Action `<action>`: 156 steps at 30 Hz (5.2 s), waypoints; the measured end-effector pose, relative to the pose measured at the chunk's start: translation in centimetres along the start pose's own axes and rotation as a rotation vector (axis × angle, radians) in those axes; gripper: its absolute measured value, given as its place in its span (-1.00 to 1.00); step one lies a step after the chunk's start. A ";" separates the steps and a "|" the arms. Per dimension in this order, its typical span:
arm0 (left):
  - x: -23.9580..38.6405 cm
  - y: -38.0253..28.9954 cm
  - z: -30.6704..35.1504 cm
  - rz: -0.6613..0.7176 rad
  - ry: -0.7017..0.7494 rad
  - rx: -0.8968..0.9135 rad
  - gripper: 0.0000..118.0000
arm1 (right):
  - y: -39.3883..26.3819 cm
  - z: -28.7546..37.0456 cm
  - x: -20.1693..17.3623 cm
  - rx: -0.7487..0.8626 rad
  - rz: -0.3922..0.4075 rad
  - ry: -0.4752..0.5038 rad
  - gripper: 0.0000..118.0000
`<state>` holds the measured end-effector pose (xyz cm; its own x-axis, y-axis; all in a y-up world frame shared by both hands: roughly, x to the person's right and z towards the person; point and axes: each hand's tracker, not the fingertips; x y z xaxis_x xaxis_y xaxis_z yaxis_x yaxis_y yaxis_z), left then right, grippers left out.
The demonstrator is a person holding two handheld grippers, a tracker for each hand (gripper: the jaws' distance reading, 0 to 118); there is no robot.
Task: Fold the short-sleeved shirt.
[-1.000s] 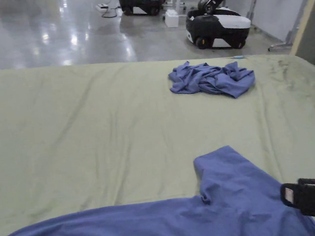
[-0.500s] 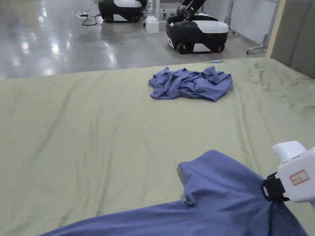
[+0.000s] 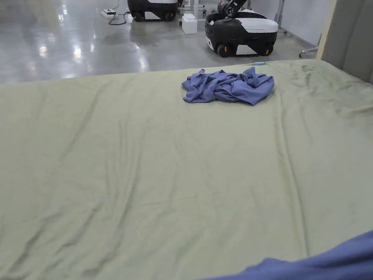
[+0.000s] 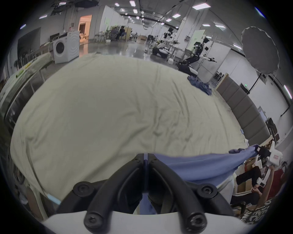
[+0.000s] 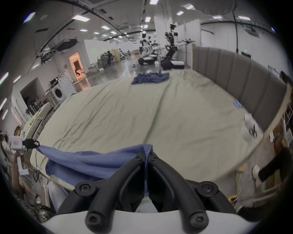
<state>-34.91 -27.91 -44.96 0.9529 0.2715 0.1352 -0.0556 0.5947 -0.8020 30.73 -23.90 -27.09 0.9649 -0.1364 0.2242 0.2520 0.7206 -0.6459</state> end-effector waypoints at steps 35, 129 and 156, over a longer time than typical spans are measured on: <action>-7.0 -7.2 -3.7 0.305 -0.385 -0.075 0.24 | -6.0 -0.6 -6.9 0.034 0.001 0.226 -0.97; 2.3 -10.4 -12.1 0.356 -0.775 -0.145 0.97 | -6.5 -1.3 -10.3 -0.054 -0.028 0.390 -0.97; 5.3 -5.4 1.1 0.273 -0.424 -0.065 -0.82 | -7.4 -1.8 -9.0 -0.052 -0.066 0.397 -0.96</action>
<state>-29.94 -28.83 -39.25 0.7004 0.7020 0.1288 -0.2546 0.4143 -0.8738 20.33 -29.25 -25.60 0.8973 -0.4406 -0.0265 0.3077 0.6675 -0.6781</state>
